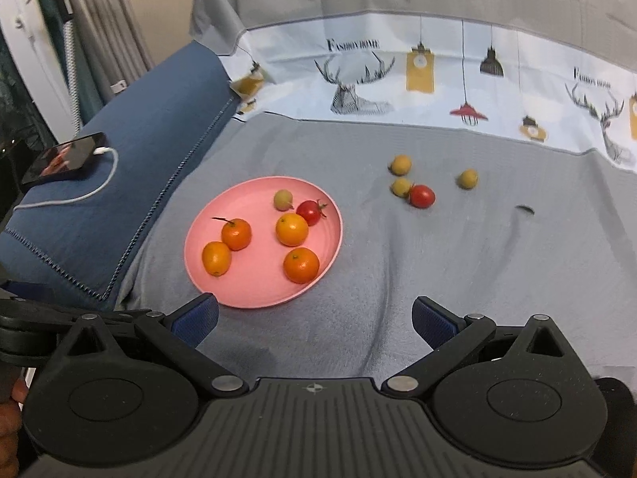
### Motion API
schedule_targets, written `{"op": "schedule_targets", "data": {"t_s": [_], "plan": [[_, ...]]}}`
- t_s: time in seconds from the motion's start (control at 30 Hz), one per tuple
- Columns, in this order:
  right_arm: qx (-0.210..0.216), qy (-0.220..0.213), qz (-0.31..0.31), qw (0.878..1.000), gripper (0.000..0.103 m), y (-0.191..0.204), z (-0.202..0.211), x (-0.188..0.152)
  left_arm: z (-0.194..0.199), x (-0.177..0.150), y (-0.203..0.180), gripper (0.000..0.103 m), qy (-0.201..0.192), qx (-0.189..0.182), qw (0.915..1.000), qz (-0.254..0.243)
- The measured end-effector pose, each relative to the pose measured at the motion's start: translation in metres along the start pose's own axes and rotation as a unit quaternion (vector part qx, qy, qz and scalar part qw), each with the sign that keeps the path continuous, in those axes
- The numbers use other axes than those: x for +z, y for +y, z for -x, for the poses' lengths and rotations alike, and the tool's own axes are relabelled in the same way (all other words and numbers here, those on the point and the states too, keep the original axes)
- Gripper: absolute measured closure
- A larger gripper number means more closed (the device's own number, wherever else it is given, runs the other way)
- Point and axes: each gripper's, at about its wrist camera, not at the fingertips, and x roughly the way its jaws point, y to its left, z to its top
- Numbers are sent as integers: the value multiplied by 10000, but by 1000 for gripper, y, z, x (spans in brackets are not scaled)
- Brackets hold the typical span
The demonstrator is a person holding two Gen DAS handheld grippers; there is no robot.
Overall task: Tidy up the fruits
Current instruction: 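Lift both open grippers away from the plate, then grasp a yellow-green fruit with the left gripper while the right gripper grasps a red cherry tomato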
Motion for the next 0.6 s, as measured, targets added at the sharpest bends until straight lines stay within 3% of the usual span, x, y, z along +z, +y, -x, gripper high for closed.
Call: {"op": "schedule_targets", "data": {"t_s": [0.33, 0.6], "plan": [[64, 330, -514, 9981, 1, -34, -49, 26, -38, 40, -31, 0, 245, 86, 9993, -280], [-638, -231, -848, 9941, 1, -91, -93, 38, -61, 74, -61, 0, 183, 86, 9983, -539]]}}
